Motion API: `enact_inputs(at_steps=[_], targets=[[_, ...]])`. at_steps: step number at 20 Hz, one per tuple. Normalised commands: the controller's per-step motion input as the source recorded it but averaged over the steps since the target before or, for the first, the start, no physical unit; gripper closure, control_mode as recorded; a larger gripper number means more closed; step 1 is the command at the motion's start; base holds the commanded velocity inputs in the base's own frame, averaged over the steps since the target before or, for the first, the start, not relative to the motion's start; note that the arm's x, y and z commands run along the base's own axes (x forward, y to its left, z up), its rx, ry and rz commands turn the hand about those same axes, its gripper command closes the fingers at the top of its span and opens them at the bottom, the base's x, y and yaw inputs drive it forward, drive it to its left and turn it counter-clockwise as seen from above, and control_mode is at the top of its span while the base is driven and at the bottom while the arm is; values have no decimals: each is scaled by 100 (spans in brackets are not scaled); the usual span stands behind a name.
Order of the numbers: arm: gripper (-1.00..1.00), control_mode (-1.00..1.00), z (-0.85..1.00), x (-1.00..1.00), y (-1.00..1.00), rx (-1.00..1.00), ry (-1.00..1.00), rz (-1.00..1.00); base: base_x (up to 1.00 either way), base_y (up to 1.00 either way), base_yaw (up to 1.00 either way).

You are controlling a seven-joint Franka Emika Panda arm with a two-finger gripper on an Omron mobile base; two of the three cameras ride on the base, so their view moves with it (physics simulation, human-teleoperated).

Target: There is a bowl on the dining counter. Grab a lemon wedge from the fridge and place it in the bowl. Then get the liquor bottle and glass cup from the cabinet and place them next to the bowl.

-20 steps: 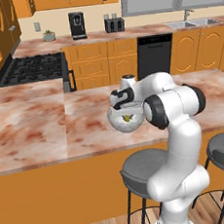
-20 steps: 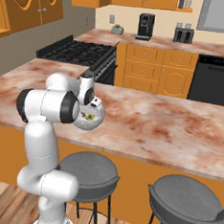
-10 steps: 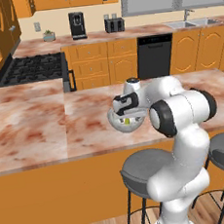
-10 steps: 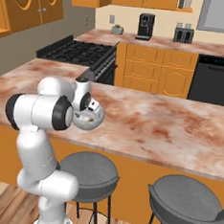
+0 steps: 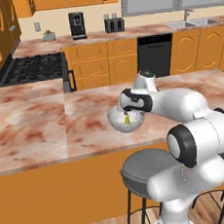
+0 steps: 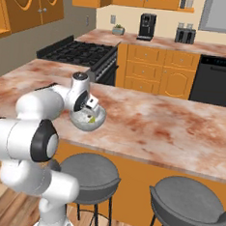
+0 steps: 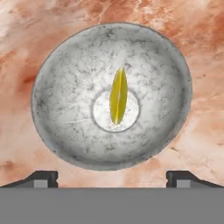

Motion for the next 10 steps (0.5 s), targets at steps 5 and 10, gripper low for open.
enact_inputs(at_steps=[5,10], targets=[[-100,-100,74,-67,-6,3,-17,0,0,0,0],[-100,-100,77,-87,0,0,-19,0,0,0,0]])
